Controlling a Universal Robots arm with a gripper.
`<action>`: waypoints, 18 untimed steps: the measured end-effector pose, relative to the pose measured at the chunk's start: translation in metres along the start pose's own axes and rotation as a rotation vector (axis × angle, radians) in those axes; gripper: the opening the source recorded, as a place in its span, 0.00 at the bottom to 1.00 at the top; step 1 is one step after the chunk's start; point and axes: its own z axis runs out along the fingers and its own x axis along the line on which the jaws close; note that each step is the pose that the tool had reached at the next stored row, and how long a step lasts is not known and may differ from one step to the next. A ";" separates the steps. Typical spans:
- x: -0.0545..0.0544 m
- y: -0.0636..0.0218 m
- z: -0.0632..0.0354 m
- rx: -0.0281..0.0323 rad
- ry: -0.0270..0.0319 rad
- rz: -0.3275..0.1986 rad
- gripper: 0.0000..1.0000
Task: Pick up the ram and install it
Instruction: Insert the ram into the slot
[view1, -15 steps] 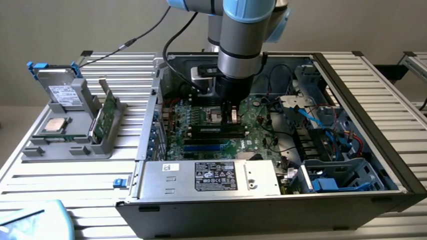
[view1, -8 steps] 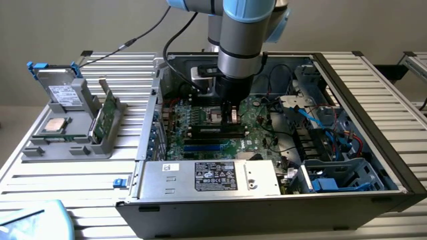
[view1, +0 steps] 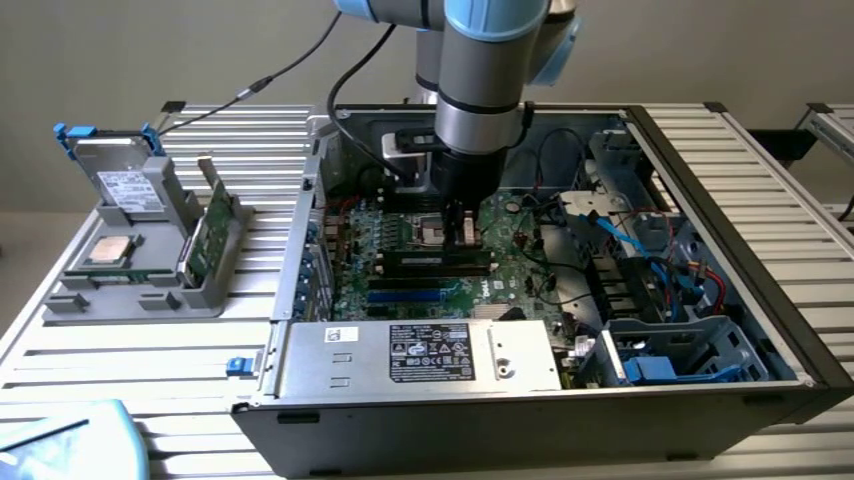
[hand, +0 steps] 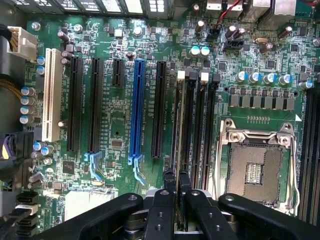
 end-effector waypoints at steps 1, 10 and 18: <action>0.000 0.0000 0.0000 0.0005 0.0012 0.000 0.14; -0.004 0.0010 0.0005 0.0012 0.0194 0.001 0.14; -0.005 0.0010 0.0012 0.0019 0.0256 0.001 0.14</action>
